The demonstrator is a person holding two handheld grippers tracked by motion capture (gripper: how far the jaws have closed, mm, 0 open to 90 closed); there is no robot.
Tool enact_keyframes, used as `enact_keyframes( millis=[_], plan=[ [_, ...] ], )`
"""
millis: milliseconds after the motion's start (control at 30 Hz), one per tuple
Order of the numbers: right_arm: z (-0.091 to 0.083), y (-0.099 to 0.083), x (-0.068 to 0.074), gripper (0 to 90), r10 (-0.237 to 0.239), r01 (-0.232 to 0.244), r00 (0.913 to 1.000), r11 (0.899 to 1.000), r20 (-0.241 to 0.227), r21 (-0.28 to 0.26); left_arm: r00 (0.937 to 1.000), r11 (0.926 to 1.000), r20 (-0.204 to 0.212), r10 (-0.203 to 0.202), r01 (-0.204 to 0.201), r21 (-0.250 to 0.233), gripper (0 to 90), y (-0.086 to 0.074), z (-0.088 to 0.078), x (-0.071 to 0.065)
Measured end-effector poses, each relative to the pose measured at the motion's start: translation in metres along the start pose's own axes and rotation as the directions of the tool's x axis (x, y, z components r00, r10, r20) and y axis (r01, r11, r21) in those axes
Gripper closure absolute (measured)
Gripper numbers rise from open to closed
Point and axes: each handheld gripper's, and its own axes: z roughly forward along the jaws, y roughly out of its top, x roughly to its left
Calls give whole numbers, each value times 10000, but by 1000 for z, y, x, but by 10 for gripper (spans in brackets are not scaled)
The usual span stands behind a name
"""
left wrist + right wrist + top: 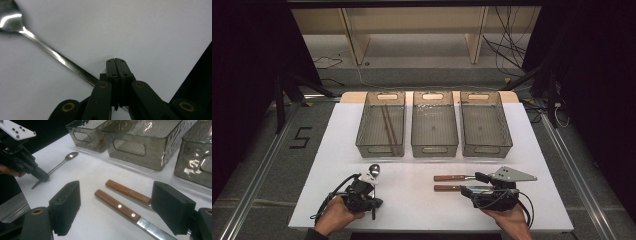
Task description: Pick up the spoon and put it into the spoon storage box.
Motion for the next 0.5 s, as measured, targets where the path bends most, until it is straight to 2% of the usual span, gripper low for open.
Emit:
enact_keyframes(
  millis=[100,233,333,500],
  plan=[
    [0,0,0,245,-18,18,10000,10000,-6,-7,9996,9995,-145,-242,244,177,891,-3,-4,6],
    [0,0,0,245,-21,21,10000,10000,-9,18,9979,9983,-538,-367,391,434,891,-7,-11,15],
    [0,0,0,245,-24,24,10000,10000,-9,10,9964,9956,-529,-660,694,636,891,-11,-15,24],
    [0,0,0,245,-42,42,10000,10000,-4,13,9916,9915,-997,-824,917,926,891,-13,-21,32]
  ],
)
